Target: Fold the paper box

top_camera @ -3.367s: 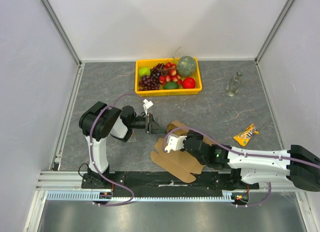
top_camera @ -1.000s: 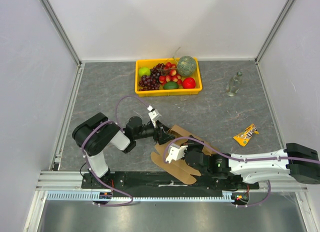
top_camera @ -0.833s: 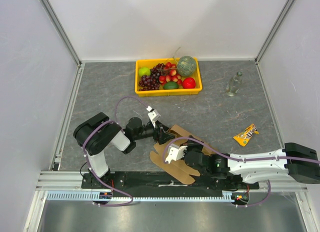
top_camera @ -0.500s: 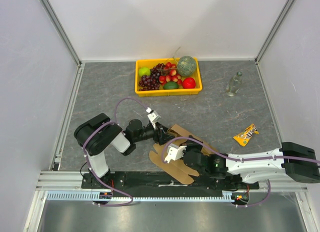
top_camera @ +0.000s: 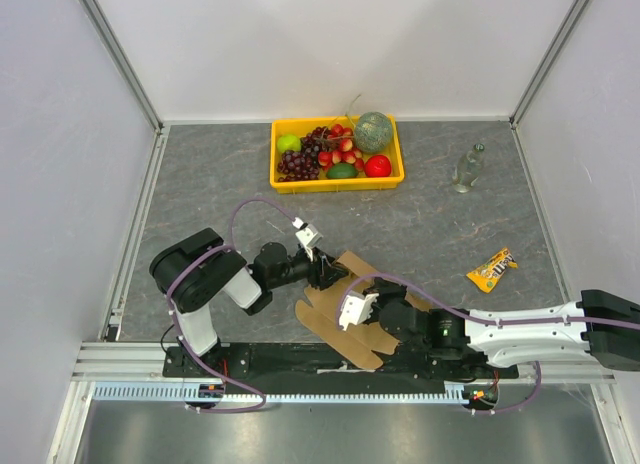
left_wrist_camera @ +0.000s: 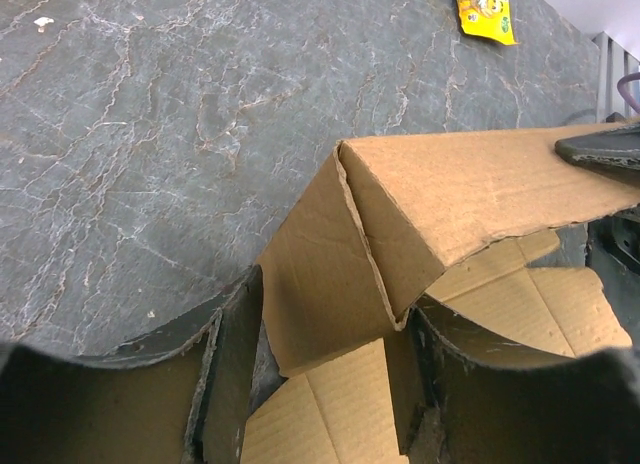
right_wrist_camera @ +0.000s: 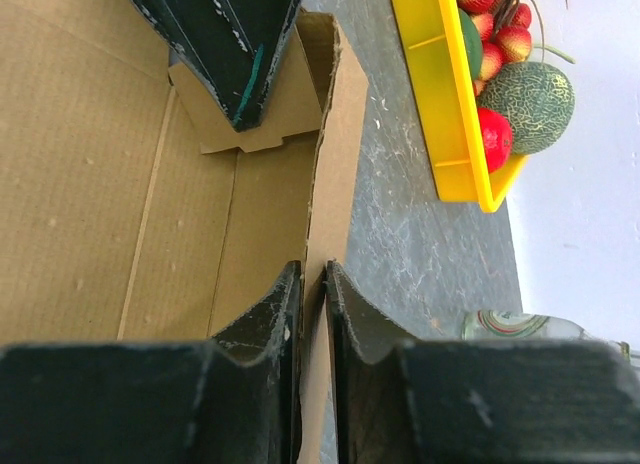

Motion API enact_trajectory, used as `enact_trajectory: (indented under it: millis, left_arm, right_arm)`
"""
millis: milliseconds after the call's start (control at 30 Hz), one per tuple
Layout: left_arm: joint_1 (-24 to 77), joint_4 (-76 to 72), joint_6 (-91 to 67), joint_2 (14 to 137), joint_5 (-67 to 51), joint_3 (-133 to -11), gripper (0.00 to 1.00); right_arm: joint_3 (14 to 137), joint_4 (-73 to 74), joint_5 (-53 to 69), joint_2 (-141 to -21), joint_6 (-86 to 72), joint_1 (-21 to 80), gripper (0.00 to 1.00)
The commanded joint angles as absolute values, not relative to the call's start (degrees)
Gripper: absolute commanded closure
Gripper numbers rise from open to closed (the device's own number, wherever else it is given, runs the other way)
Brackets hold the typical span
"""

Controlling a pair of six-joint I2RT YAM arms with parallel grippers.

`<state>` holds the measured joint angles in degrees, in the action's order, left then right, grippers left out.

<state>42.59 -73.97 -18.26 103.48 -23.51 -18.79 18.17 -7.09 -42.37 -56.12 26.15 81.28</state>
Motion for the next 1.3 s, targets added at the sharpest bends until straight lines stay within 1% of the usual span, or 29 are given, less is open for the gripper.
enact_trajectory:
  millis: [0, 167, 400, 533, 600, 733, 833, 1033, 1267]
  left_arm:
    - [43.15, -79.28, -15.82, 104.33, -19.60, -18.72, 0.44]
    - [43.86, -79.45, -16.08, 104.15, -17.32, -18.63, 0.47]
    - [44.65, -79.63, -16.52, 103.97, -14.24, -18.54, 0.58]
    - [45.17, -79.80, -16.61, 103.71, -12.14, -18.37, 0.60]
    - [45.61, -80.07, -16.61, 103.54, -10.90, -18.19, 0.64]
    - [46.14, -79.63, -16.26, 103.45, -10.20, -18.46, 0.77]
    - [46.40, -78.75, -15.73, 103.27, -10.37, -19.07, 0.82]
    - [46.58, -76.29, -14.86, 102.40, -9.93, -20.21, 0.83]
    - [46.76, -71.81, -12.22, 100.02, -6.86, -21.71, 0.83]
  right_arm:
    - [17.31, -8.88, -37.27, -55.37, 23.64, 81.91, 0.78]
    - [17.58, -9.05, -35.42, -55.90, 23.56, 81.91, 0.74]
    - [17.23, -10.20, -34.80, -55.63, 23.20, 81.91, 0.69]
    - [17.14, -10.37, -34.89, -55.55, 22.94, 81.91, 0.66]
    - [17.31, -10.28, -35.15, -55.37, 22.76, 81.91, 0.65]
    - [18.02, -10.98, -34.72, -54.41, 22.24, 81.91, 0.62]
    - [18.80, -12.30, -33.84, -53.18, 22.24, 81.91, 0.59]
    - [21.79, -14.84, -27.26, -51.77, 19.70, 81.74, 0.51]
    - [22.50, -21.61, -21.71, -48.70, 14.60, 81.39, 0.48]
